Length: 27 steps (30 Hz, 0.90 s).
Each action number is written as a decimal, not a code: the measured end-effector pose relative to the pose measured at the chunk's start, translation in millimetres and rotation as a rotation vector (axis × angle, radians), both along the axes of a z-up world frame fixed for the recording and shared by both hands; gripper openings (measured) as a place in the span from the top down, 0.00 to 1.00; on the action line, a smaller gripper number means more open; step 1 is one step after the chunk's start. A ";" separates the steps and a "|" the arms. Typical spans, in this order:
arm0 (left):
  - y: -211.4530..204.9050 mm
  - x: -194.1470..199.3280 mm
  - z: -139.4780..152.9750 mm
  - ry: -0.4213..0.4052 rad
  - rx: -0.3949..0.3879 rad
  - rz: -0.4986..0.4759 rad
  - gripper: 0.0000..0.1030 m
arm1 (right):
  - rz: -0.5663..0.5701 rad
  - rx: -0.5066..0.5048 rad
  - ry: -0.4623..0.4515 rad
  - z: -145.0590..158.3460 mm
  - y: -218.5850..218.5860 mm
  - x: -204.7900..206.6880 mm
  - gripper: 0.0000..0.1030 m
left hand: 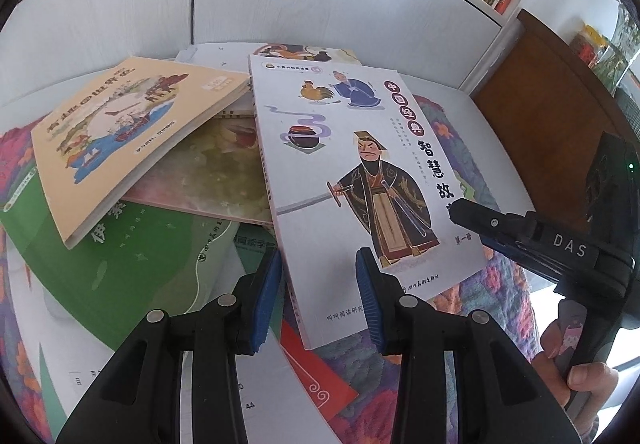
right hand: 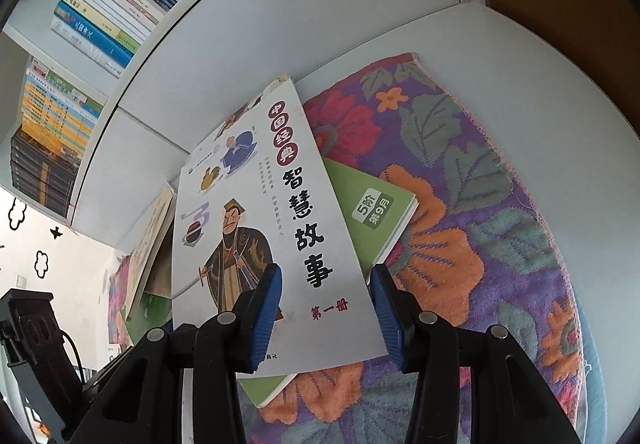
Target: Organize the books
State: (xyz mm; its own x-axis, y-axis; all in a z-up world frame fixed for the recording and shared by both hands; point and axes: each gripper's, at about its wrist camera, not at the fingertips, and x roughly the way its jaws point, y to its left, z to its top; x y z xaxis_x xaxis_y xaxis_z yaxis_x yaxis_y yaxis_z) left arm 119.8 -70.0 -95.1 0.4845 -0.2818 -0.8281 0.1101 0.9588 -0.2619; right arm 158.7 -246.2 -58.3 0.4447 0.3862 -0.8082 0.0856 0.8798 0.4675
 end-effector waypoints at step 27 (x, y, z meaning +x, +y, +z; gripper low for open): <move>0.1 -2.0 5.8 0.019 0.050 -0.013 0.66 | 0.059 -0.035 0.034 7.2 13.3 -0.6 0.55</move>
